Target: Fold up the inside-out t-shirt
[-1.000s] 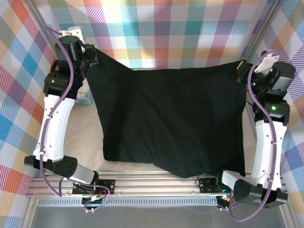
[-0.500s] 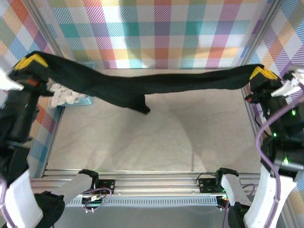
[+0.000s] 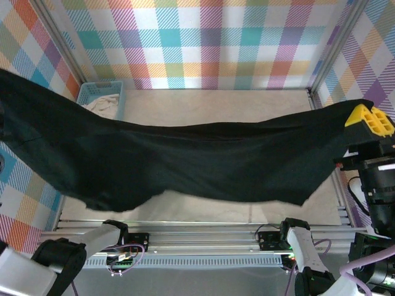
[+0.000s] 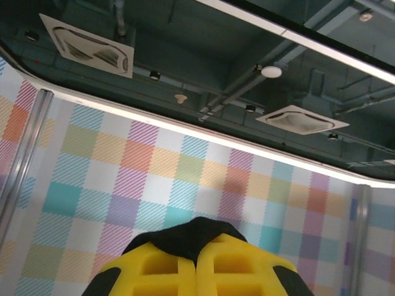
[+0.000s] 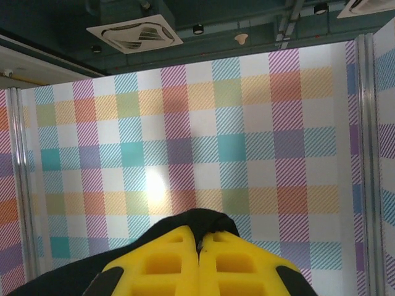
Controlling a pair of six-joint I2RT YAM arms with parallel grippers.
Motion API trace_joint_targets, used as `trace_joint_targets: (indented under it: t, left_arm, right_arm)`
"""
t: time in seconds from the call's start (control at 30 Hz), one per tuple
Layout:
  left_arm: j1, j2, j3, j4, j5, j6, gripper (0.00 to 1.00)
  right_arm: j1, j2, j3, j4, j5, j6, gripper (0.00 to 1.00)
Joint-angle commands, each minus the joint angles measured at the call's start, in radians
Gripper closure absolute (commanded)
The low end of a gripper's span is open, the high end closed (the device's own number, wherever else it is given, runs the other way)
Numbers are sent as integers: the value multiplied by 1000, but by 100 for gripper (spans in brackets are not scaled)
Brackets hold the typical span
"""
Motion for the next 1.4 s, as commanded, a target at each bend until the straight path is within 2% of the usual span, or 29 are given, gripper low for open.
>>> trace_joint_targets:
  t: [0.0,0.1,0.27,0.37,0.47,0.53,0.57,0.67,0.73,0.8,0.87,0.93,1.0,1.07,1.2,1.3,1.37]
  left_arm:
    - [10,193,5,-15,-69,61,100]
    - [16,331,6,32,-93,93,100]
    - [57,583,6,110,-51,85,100]
    - [84,776,32,170,-15,67,100]
    - [104,1020,160,190,16,48,100]
    - [114,1182,258,205,35,30,100]
    - [119,1261,287,235,50,18,100]
    - [125,1408,297,353,84,-15,58]
    - [124,1458,298,397,101,-34,49]
    - [126,1464,299,376,112,-60,38]
    - [126,1437,295,309,120,-74,34]
    - [126,1390,292,194,114,-104,31]
    - [126,1305,221,92,137,-154,31]
    - [123,1174,20,91,194,-200,31]
    - [118,804,-654,381,250,-334,29]
    - [124,663,-944,507,239,-363,28]
    - [138,657,-991,489,239,-365,28]
  right_arm:
    - [1,115,-43,41,-7,-21,100]
    - [1,190,-121,111,-15,-25,100]
    - [6,368,-266,277,-30,2,100]
    - [70,534,-292,349,32,-30,100]
    - [132,757,-246,394,115,-58,100]
    - [157,927,-169,400,157,-54,91]
    - [169,1018,-114,386,190,-54,84]
    - [198,1270,143,254,278,-57,62]
    - [209,1400,310,159,302,-54,55]
    - [225,1479,437,78,304,-63,49]
    - [244,1490,468,33,290,-79,49]
    - [264,1457,427,1,271,-86,48]
    - [287,1385,308,-22,248,-60,48]
    - [307,1286,117,8,194,-13,48]
    - [361,1135,-243,93,57,77,46]
    - [406,1146,-327,157,-29,65,44]
    - [405,1205,-287,191,-51,98,44]
